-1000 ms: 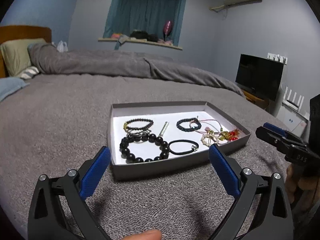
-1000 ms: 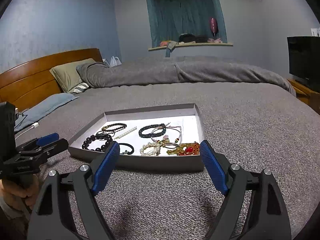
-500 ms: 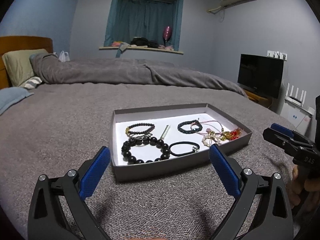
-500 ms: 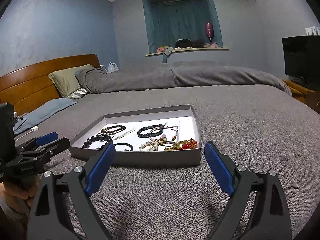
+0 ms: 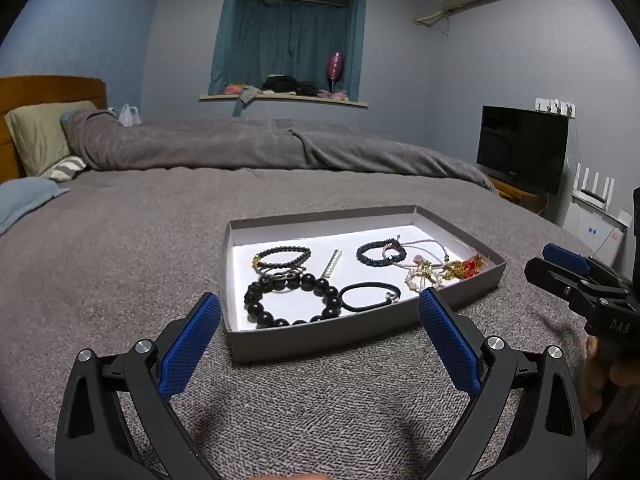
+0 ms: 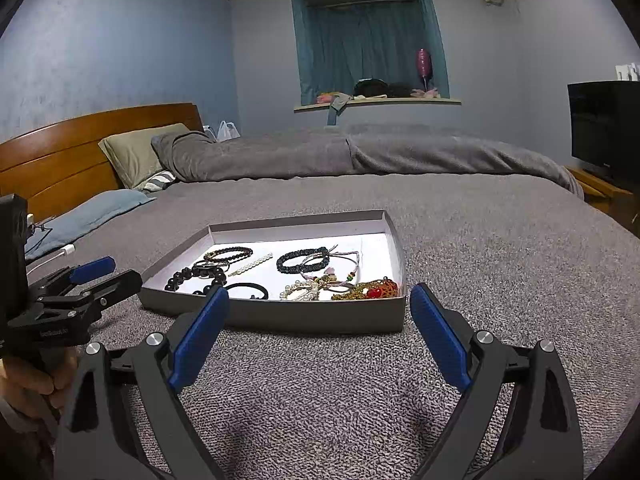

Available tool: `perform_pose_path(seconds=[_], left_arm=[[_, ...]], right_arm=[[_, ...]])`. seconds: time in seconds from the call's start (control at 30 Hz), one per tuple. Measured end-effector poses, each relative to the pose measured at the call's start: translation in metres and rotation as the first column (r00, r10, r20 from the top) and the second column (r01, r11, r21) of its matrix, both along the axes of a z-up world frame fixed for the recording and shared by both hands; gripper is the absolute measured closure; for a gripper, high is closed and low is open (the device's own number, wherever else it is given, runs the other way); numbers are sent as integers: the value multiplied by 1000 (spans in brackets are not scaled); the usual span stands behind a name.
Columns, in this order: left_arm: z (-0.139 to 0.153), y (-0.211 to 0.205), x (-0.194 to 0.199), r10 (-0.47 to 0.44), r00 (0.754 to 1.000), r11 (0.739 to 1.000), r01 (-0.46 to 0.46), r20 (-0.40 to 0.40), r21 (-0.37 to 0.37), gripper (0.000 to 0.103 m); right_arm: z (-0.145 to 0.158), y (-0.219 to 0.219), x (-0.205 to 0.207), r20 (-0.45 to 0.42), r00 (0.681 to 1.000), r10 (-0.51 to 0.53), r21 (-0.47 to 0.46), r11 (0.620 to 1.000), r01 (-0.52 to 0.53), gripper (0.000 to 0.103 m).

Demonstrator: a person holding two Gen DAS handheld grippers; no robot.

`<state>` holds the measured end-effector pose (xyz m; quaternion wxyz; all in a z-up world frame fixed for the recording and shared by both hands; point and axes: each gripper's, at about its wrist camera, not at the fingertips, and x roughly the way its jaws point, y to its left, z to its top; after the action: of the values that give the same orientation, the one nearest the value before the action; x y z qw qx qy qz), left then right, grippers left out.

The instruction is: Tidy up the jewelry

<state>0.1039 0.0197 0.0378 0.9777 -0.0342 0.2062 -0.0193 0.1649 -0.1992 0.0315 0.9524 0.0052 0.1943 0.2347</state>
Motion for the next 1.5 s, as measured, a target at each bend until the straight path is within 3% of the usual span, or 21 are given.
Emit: perform_pose_path(seconds=[0.73,1.5], left_arm=[[-1,-1,0,3,1000,1000,-3,-9,4,5],[-3,-1,2,4,1000,1000,-3,-12,9,5]], right_arm=[[2,2,-3,12,1000,6,-4,1000,-6,6],[3,2,-4,11,1000,12,-5,1000,-12,6]])
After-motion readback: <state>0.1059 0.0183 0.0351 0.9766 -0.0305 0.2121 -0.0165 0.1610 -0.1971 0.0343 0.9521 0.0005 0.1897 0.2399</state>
